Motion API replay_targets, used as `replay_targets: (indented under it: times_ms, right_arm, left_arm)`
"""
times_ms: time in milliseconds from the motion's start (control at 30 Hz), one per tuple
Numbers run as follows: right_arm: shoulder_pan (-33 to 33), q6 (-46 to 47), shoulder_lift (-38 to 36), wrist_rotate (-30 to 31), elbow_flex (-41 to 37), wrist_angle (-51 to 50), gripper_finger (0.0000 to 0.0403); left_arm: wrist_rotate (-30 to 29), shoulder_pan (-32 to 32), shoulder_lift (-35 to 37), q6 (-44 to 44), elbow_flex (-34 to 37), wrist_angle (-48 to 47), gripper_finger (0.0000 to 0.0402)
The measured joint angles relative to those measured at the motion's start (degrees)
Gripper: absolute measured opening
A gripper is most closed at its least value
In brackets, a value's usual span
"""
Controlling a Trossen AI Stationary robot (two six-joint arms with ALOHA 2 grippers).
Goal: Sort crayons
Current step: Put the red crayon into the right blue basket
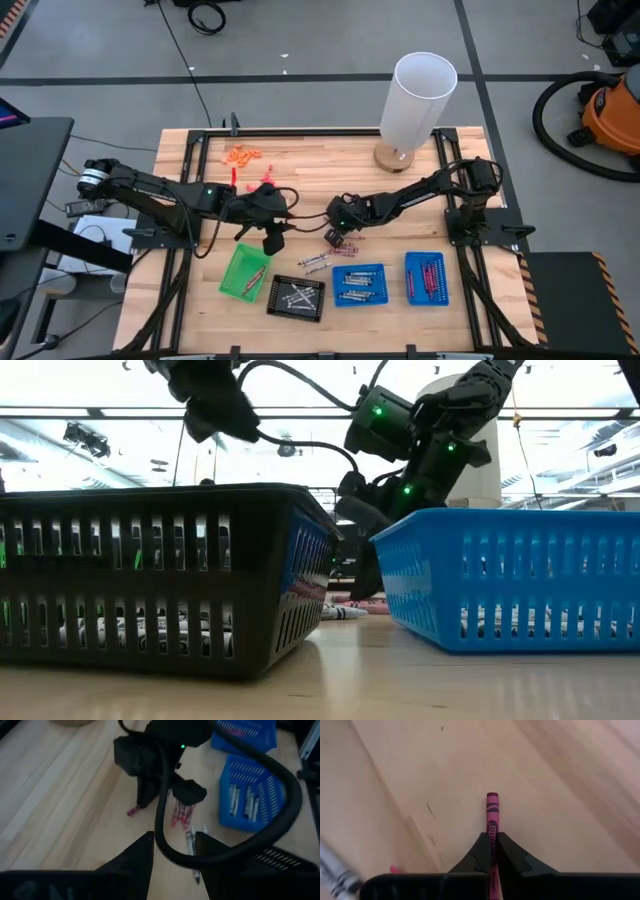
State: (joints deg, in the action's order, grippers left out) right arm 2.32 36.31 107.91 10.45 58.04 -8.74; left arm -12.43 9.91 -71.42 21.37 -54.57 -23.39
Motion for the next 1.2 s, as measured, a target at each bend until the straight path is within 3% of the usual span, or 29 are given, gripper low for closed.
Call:
replay_targets:
  times_ms: [267,833,1200]
  right_arm:
    - [-3.44,-2.52,-2.56,-4.35,-0.09,-3.57,0.0027]
    - [-7.44,-5.47,-9.59,-4.57,0.02,-5.14,0.0028]
    - [-7.07,-4.41,-19.05,-11.77,0.04,-15.61,0.0029]
  left_arm:
    - [-0.11,0.00,0.00,-0.02,0.00,0.37,0.0153]
    - [-0.01,0.02,0.02,-0.52,0.00,-1.88,0.0153]
    - [-0.32,0.02,0.02,-3.32,0.00,-2.21,0.0153]
